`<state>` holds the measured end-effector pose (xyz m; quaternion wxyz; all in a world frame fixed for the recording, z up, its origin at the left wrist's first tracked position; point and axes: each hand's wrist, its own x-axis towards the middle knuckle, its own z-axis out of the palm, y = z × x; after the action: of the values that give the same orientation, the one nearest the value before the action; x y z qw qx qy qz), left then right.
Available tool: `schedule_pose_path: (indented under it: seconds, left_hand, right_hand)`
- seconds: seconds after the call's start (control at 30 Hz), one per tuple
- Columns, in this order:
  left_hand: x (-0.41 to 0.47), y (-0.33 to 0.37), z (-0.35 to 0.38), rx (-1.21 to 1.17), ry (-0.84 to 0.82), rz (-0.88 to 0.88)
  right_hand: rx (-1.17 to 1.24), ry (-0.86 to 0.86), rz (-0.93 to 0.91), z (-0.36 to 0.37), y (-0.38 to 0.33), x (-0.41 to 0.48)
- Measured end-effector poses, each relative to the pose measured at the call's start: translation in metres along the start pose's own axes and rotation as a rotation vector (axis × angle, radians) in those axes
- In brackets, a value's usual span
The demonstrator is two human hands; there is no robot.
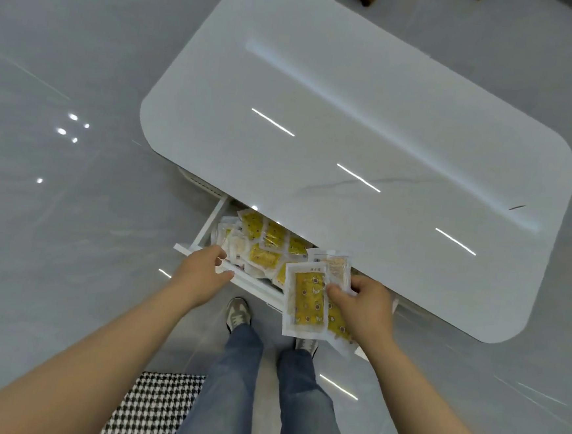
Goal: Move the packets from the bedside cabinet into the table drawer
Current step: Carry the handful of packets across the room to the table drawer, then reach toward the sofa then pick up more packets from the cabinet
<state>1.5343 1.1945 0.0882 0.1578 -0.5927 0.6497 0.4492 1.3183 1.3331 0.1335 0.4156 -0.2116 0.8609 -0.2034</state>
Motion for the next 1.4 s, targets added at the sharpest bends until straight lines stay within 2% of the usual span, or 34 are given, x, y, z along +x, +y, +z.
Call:
schedule_pose_path:
  seconds: [0.17, 0.37, 0.5, 0.67, 0.83, 1.03, 1.4]
  left_hand:
    - [-0.012, -0.029, -0.021, 0.279, 0.006, 0.13]
    - [-0.017, -0.049, -0.034, 0.294, 0.024, 0.138]
    - [-0.014, -0.051, -0.041, 0.321, 0.016, 0.14]
    - [-0.013, -0.039, -0.047, 0.37, 0.003, 0.169]
    - [-0.02, -0.01, -0.054, 0.43, -0.002, 0.235]
    - [-0.045, 0.038, -0.064, 0.495, 0.002, 0.385]
    - [-0.141, 0.185, -0.034, 0.737, 0.008, 0.783]
  right_hand:
    - [-0.079, -0.081, 0.043, 0.041, -0.013, 0.036]
    - [-0.037, -0.157, 0.102, 0.095, -0.03, 0.074]
    - [-0.264, -0.254, 0.094, 0.108, -0.041, 0.082]
    - [-0.524, -0.182, -0.059, 0.1, -0.039, 0.076]
    - [-0.68, -0.166, -0.196, 0.071, -0.035, 0.056]
    - [-0.689, -0.097, -0.249, 0.018, -0.038, 0.009]
    - [-0.514, 0.233, -0.16, -0.13, 0.001, -0.111]
